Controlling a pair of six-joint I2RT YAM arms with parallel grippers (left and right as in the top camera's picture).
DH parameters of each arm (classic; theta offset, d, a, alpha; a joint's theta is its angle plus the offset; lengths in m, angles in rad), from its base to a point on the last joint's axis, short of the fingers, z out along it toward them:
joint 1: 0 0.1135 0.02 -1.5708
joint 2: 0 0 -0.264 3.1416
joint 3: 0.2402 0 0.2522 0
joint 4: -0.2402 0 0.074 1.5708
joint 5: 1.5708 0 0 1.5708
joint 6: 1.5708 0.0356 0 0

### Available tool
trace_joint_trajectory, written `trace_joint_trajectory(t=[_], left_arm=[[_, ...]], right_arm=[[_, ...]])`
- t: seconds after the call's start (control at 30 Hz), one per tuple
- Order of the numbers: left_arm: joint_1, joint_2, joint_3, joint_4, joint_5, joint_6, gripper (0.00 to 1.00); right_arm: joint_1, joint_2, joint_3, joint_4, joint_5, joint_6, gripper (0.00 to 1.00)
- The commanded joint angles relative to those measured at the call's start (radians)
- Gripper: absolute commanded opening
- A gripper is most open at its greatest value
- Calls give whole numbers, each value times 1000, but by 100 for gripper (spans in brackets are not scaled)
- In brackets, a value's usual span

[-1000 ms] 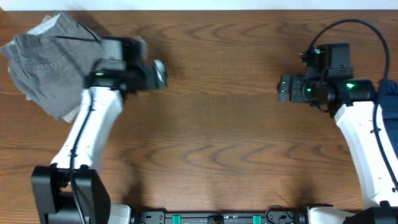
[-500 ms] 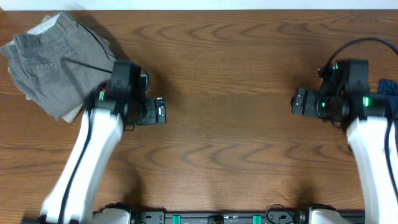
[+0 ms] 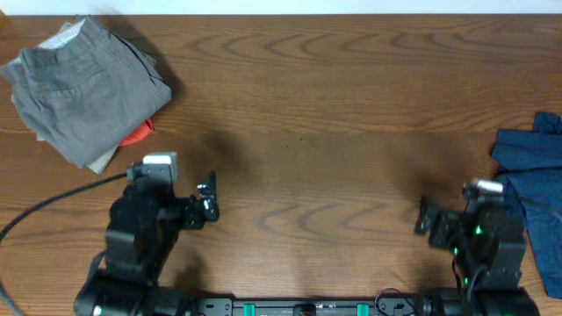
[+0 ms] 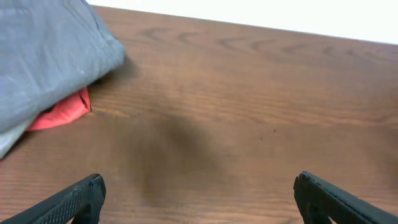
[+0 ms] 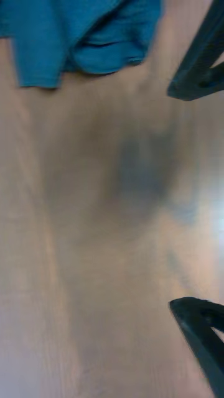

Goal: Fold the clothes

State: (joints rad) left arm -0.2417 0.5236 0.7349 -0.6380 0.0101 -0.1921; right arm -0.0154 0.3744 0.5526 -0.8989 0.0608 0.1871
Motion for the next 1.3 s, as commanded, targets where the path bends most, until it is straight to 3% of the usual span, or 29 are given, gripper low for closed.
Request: trace_joint_trajectory(t=[0.0, 0.1, 0.7, 1.1, 1.27], left_arm=[[-3, -31, -8, -13, -22, -16, 98], [-3, -29, -8, -16, -22, -16, 98], [-3, -29, -8, -16, -22, -16, 98], [-3, -29, -8, -16, -22, -16, 98], [-3, -29, -8, -16, -22, -16, 98]], right_arm=[[9, -35, -6, -89, 21, 14, 99], [9, -34, -8, -177, 22, 20, 99], [11, -42, -9, -175, 21, 19, 99], [52, -335, -12, -169, 5, 26, 99], [56, -370, -46, -34, 6, 6, 99]])
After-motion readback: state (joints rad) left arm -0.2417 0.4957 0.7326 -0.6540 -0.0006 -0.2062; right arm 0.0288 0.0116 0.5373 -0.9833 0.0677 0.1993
